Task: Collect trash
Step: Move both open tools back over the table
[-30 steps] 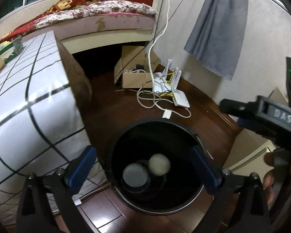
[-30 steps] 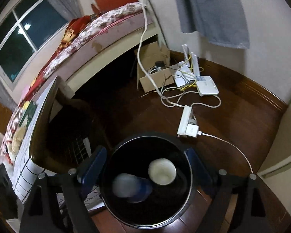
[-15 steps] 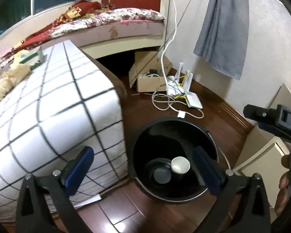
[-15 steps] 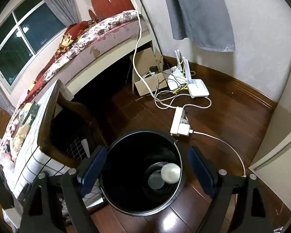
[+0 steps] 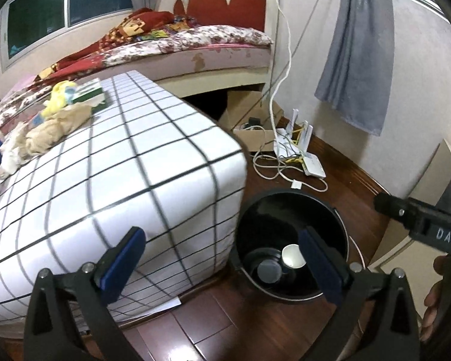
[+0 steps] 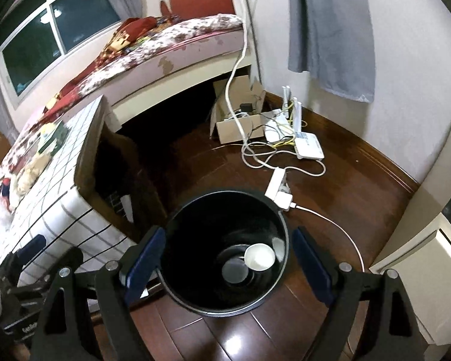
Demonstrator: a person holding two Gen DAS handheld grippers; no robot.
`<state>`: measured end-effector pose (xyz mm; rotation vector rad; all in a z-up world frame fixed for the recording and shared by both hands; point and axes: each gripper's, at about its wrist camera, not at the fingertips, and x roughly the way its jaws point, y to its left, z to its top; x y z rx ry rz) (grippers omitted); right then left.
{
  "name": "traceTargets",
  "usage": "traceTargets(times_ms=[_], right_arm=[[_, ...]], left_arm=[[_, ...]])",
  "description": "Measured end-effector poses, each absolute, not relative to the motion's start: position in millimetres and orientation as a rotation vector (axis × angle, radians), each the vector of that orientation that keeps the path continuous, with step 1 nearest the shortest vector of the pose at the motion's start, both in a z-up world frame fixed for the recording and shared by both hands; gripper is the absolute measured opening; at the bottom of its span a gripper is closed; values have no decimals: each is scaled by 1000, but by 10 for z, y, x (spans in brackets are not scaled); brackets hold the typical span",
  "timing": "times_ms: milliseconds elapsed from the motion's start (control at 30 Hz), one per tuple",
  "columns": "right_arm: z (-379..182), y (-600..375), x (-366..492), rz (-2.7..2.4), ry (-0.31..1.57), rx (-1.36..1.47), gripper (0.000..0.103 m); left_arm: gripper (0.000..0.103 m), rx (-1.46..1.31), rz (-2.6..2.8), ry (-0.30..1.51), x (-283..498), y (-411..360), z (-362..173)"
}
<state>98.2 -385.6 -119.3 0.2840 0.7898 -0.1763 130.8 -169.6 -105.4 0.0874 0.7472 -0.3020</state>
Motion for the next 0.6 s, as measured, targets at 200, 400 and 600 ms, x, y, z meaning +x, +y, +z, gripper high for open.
traceTargets(times_ms=[200,400,600], right_arm=[[-1018,-3565,968,-186,753,162,88],[-786,-3186,1038,-116,693,105,88],[-599,-2646,1247,-8,648,77,88]], left_arm=[[102,76,-270,712,1241,-1465,-908],[102,57,-199,666,1163,-1028,-744],[102,21,-63,626,1185,-328,-544]])
